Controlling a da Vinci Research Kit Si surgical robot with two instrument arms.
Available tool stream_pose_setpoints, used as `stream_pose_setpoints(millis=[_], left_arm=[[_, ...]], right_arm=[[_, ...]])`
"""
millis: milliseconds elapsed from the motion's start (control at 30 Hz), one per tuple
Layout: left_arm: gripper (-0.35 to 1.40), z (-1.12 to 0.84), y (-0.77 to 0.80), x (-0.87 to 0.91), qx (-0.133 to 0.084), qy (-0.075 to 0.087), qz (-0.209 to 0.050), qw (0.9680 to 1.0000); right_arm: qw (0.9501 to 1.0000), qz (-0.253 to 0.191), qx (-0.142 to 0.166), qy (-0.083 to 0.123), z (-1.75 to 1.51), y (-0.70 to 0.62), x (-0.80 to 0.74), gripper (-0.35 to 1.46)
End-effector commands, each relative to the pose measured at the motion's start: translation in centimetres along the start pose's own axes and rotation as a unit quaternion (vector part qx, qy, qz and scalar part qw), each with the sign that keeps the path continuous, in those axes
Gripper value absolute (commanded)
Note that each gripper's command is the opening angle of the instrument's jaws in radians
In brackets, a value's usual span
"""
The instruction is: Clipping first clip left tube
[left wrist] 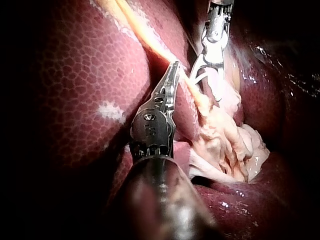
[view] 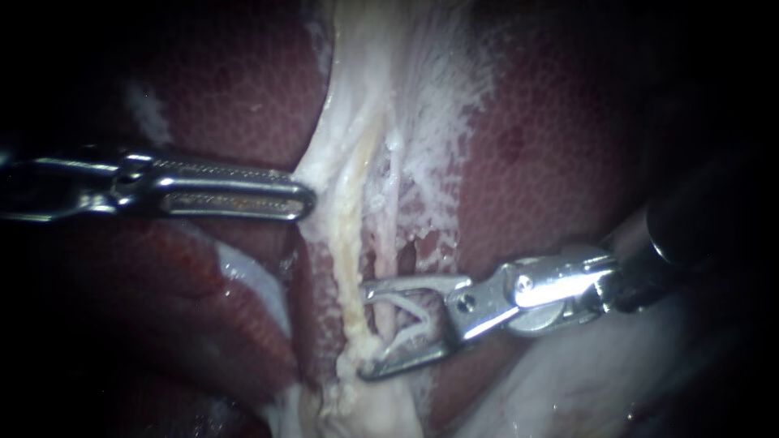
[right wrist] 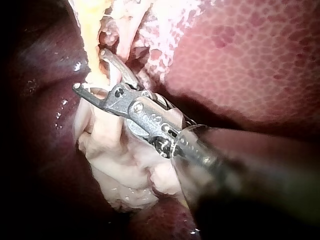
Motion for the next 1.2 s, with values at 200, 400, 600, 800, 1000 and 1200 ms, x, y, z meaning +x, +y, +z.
stream_pose_setpoints(millis=[200,400,600,800,1000,1200], left_arm=[[-0.35,0.01,0.00,0.00,0.000,0.000,0.000,1.0000],[-0.35,0.03,0.00,-0.01,-0.001,0.000,0.000,1.0000],[-0.35,0.05,-0.01,-0.02,-0.002,0.000,-0.001,1.0000],[-0.35,0.05,-0.01,-0.02,-0.002,0.000,-0.001,1.0000],[-0.35,0.05,-0.02,-0.02,-0.002,0.000,-0.001,1.0000],[-0.35,0.06,-0.02,-0.02,-0.002,0.000,-0.001,1.0000]], right_arm=[[0.9998,0.002,0.017,-0.001,0.12,0.00,0.07,0.58],[0.9998,0.005,0.020,-0.001,0.25,0.06,0.13,0.58],[0.9998,0.006,0.017,-0.003,0.33,0.10,0.17,0.58],[0.9999,0.006,0.016,-0.003,0.40,0.14,0.20,0.58],[0.9999,0.006,0.016,-0.001,0.39,0.14,0.19,0.56],[0.9988,0.022,0.043,-0.003,0.31,0.14,0.14,0.22]])
